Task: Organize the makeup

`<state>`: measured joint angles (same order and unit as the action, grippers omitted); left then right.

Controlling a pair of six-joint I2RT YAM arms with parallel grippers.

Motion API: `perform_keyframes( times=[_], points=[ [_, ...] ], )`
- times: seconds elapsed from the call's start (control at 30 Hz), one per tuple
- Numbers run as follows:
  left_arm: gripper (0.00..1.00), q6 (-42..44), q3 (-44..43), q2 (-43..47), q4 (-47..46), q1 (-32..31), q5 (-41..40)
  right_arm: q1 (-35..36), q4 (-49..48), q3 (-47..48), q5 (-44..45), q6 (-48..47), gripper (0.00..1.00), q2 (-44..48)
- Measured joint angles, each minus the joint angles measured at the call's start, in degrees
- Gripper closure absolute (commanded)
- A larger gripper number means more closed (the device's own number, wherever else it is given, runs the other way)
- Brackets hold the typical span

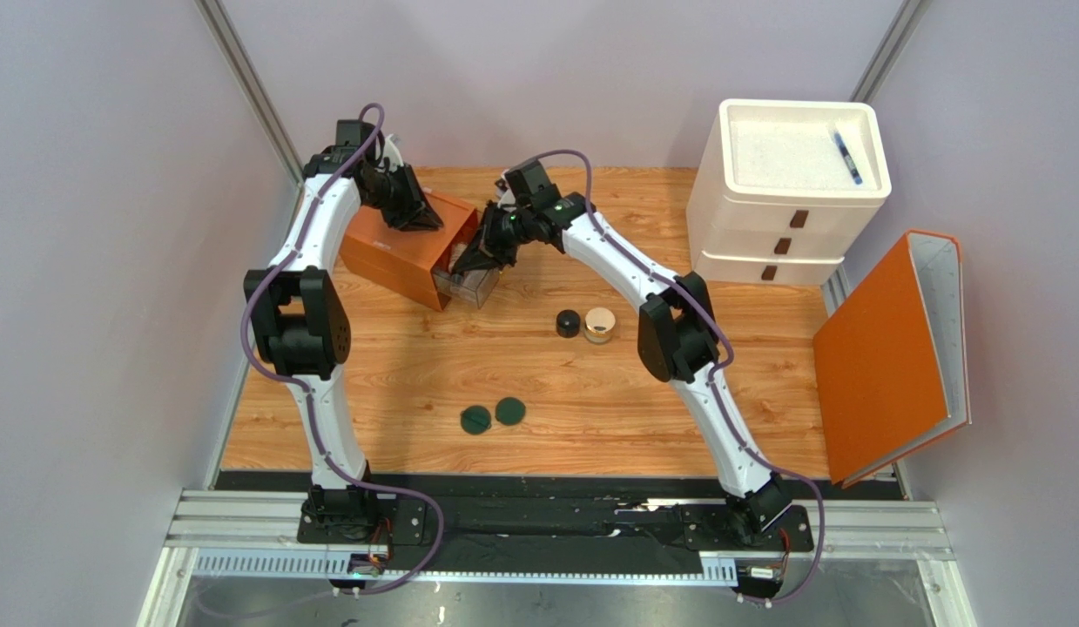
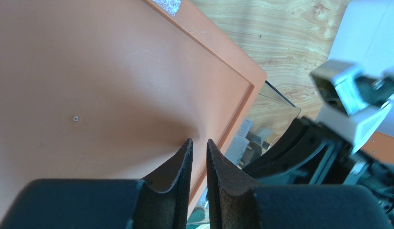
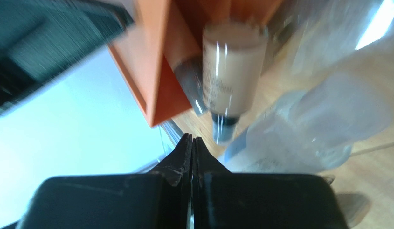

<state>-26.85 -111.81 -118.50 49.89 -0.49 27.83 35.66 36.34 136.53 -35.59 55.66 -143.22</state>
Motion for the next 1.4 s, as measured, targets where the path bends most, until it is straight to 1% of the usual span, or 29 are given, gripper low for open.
perform_keyframes(
  times=[0.13, 0.27, 0.4, 0.43, 0.57, 0.67, 0.77, 0.93, 1.07, 1.23, 1.33, 1.4],
  points=[
    [0.76, 0.0, 0.0, 0.0, 0.0, 0.0, 0.1, 0.7, 2.6, -1.6, -0.3, -1.9, 1.00, 1.7],
    [0.76, 0.1, 0.0, 0.0, 0.0, 0.0, 0.1, -1.4, 1.6, -3.7, 1.1, -1.7, 1.00, 4.8],
    [0.76, 0.1, 0.0, 0.0, 0.0, 0.0, 0.1, -7.0, -3.0, -12.4, 3.0, 0.8, 1.00, 12.9],
    [0.76, 0.1, 0.0, 0.0, 0.0, 0.0, 0.1, -9.4, -5.2, -15.4, 3.2, 1.8, 1.00, 15.6],
    [0.76, 0.2, 0.0, 0.0, 0.0, 0.0, 0.1, -15.8, -8.9, -23.1, 3.0, 3.5, 1.00, 21.4],
    [0.76, 0.2, 0.0, 0.0, 0.0, 0.0, 0.1, -18.2, -9.4, -27.5, 2.1, 3.6, 1.00, 22.2],
    [0.76, 0.2, 0.0, 0.0, 0.0, 0.0, 0.1, -17.7, -6.9, -29.7, 0.0, 2.9, 1.00, 20.5],
    [0.76, 0.2, 0.0, 0.0, 0.0, 0.0, 0.1, -15.0, -3.7, -28.6, -6.5, 0.4, 1.00, 14.7],
    [0.76, 0.1, -0.2, -0.1, 0.1, 0.0, 0.1, -13.1, -0.9, -24.0, -9.6, -0.3, 1.00, 10.1],
    [0.76, 0.1, -1.0, -0.6, 0.7, 0.0, 0.2, -10.4, 0.3, -15.1, -12.1, 0.4, 1.00, 5.3],
    [0.76, 0.1, -1.2, -0.7, 0.9, 0.0, 0.2, -9.1, 0.2, -7.5, -13.2, 2.1, 1.00, 1.4],
    [0.76, 0.1, -1.2, -0.7, 0.9, 0.0, 0.2, -8.3, -0.5, -4.6, -13.6, 3.7, 1.00, -0.3]
  ],
)
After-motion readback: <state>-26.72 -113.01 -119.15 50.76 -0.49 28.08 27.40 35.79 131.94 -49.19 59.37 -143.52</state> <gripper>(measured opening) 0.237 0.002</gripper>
